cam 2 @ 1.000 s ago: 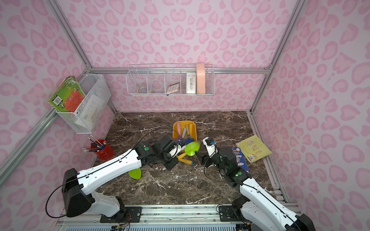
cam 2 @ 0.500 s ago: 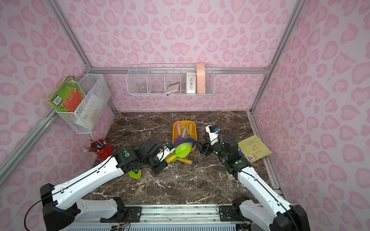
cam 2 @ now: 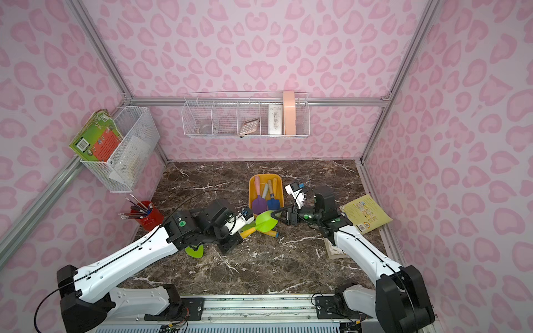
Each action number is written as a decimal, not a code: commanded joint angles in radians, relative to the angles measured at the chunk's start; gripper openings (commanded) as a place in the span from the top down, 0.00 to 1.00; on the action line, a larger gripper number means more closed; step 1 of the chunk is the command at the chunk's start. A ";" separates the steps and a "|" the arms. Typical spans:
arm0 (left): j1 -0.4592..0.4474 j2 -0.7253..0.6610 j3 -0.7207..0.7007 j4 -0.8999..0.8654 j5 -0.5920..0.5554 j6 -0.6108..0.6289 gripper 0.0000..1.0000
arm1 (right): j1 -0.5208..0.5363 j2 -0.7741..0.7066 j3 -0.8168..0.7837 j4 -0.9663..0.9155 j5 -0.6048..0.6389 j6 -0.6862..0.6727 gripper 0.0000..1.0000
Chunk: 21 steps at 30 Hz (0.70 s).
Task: Put the shovel into the storage box
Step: Adjust the shovel.
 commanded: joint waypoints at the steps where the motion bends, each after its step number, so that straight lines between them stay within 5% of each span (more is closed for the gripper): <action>1: 0.000 -0.016 0.007 0.014 0.025 0.025 0.87 | 0.008 0.018 -0.013 0.024 -0.062 0.032 0.54; 12: -0.001 0.004 -0.004 0.030 0.023 0.057 0.86 | -0.006 0.049 -0.049 0.142 -0.087 0.140 1.00; 15: 0.000 0.015 0.009 0.032 -0.060 0.018 0.76 | -0.019 0.052 -0.059 0.197 -0.082 0.194 1.00; 21: 0.007 0.019 0.012 0.084 -0.245 -0.092 0.38 | -0.061 0.036 -0.125 0.450 -0.027 0.415 1.00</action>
